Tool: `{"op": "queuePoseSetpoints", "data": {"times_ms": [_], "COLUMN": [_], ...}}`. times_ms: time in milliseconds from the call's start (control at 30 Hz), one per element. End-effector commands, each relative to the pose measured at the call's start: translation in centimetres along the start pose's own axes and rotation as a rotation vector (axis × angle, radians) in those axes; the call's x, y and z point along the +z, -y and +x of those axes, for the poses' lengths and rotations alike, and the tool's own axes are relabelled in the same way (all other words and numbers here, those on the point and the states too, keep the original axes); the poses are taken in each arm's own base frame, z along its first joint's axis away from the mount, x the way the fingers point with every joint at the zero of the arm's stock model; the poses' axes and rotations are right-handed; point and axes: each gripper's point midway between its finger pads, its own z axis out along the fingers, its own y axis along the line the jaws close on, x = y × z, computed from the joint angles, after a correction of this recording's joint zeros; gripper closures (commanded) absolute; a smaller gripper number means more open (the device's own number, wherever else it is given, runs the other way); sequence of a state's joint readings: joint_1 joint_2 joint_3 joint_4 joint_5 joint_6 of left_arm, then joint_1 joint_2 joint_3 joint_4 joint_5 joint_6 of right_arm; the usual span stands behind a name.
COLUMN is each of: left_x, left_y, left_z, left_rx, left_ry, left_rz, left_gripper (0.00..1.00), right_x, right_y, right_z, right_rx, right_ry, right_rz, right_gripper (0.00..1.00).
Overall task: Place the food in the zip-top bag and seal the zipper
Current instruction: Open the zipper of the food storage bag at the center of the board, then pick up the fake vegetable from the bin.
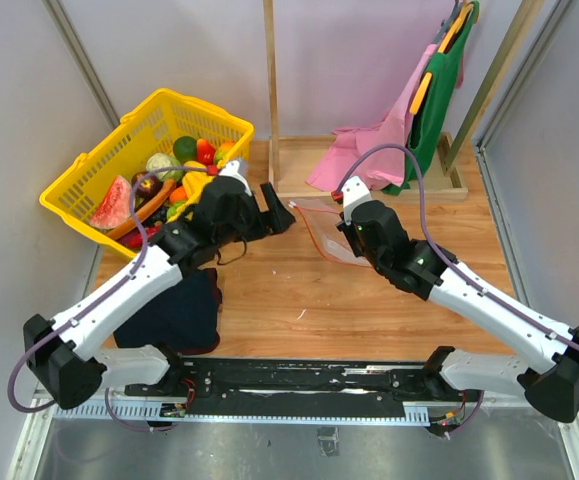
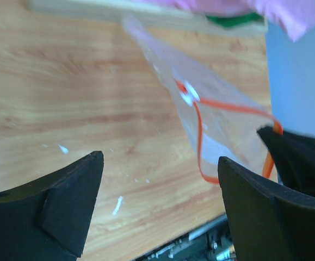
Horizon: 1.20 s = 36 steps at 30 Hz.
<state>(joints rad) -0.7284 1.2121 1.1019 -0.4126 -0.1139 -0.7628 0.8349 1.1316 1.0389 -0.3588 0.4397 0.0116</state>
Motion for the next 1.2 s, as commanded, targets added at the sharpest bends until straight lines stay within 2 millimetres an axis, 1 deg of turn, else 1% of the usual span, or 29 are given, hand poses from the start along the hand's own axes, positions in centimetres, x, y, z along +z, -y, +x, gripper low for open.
{"op": "queuePoseSetpoints", "data": {"times_ms": [0,133,200,267,333,433,600,733,833,867,1033,1167], "left_x": [-3.1,-5.2,-6.0,-6.3,-6.3,-5.6,-4.3,-2.5,-0.8,-0.3,2.7,4.6], "left_y": [-2.8,-5.3,-6.9,-8.3,-10.0,-13.1,-18.3,-21.5,-23.2,-23.5,-25.3,-26.3], "left_z": [-6.1,-10.4,-12.0,-13.6,-15.0,-16.6,-18.5,-19.1,-19.1,-19.0,-18.0,-17.1], "left_rx": [0.031,0.041,0.037,0.027,0.01,-0.048,-0.14,-0.182,-0.223,-0.233,-0.27,-0.296], "left_ry": [0.126,0.19,0.211,0.224,0.226,0.214,0.218,0.206,0.18,0.167,0.101,0.059], "left_rz": [-0.107,-0.199,-0.253,-0.284,-0.302,-0.338,-0.413,-0.45,-0.441,-0.429,-0.423,-0.4], "left_gripper": [0.09,0.03,0.01,0.01,0.01,0.01,0.01,0.01,0.01,0.01,0.01,0.01], "right_x": [-0.2,-0.1,-0.1,0.0,0.1,0.2,0.2,0.4,0.6,0.7,0.9,1.1], "right_y": [0.7,0.6,0.7,0.6,0.5,0.4,0.3,0.1,-0.3,-0.7,-1.0,-1.1], "right_z": [-0.8,-0.5,-0.5,-0.5,-0.4,-0.3,-0.2,-0.1,0.0,0.0,0.1,0.2], "right_rx": [0.033,0.031,0.032,0.033,0.032,0.028,0.028,0.028,0.028,0.028,0.026,0.023], "right_ry": [-0.002,-0.015,-0.017,-0.018,-0.02,-0.026,-0.024,-0.028,-0.033,-0.033,-0.036,-0.039], "right_rz": [0.031,0.035,0.038,0.036,0.033,0.029,0.025,0.019,0.002,-0.016,-0.025,-0.028], "right_gripper": [0.99,0.99,0.99,0.99,0.99,0.99,0.99,0.99,0.99,0.99,0.99,0.99]}}
